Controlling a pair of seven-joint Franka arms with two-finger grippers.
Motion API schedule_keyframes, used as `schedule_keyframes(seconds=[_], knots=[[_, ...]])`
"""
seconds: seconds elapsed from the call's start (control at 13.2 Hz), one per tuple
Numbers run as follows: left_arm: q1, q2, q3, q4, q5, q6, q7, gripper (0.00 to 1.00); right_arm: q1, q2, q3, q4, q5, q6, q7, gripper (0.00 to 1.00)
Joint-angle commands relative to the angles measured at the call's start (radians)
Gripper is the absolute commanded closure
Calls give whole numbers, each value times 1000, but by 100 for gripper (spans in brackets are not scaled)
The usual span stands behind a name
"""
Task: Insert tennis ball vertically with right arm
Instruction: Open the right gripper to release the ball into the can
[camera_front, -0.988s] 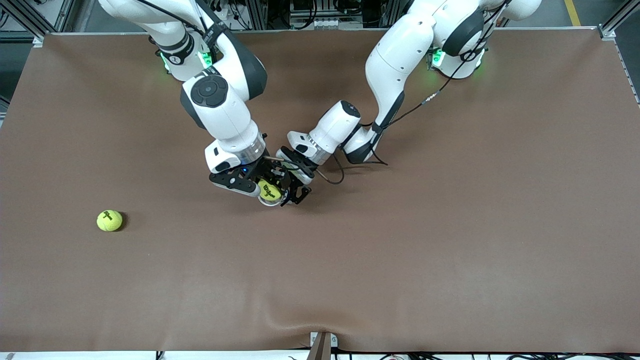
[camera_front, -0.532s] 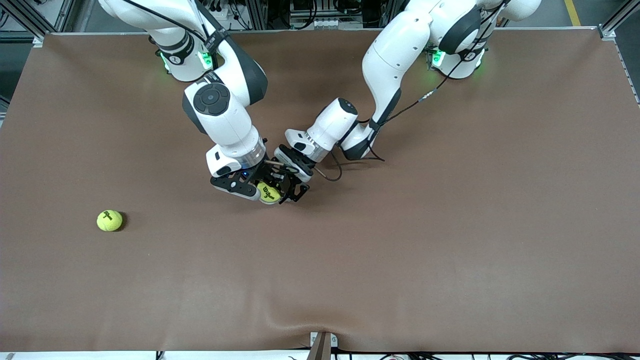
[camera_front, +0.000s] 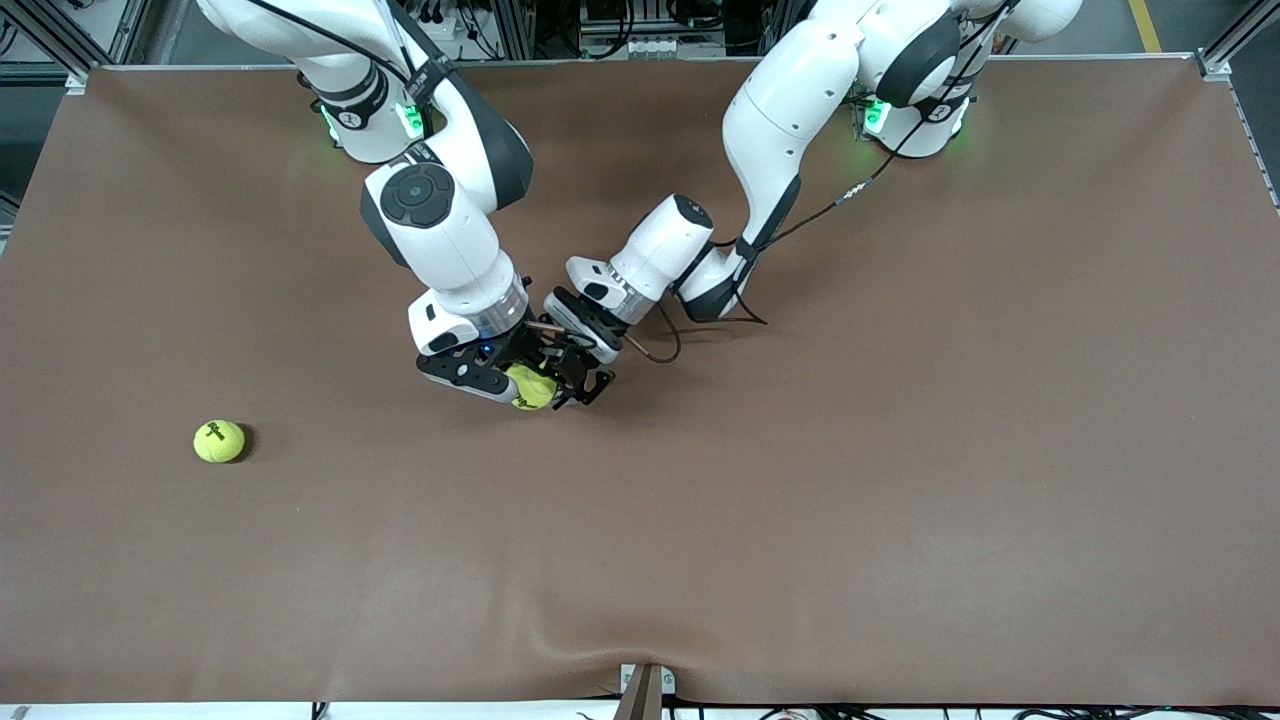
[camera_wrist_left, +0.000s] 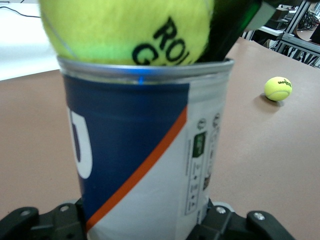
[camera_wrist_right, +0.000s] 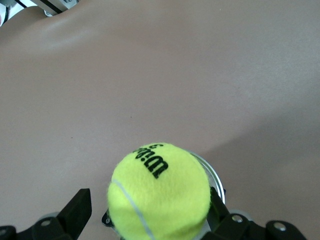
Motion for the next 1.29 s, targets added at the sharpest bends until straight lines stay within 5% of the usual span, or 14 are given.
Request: schedule_keyframes(seconds=[0.0, 0.91, 1.22], knots=[[-22, 15, 24, 38, -16, 7, 7, 27, 10, -25, -18, -16, -6, -17, -7, 0], [-45, 21, 57, 46, -18, 7, 7, 27, 4, -103, -16, -6, -4, -196, -13, 0], [-45, 25, 59, 72, -15, 5, 8, 28, -93, -178, -54, -13, 2, -337, -379, 0]])
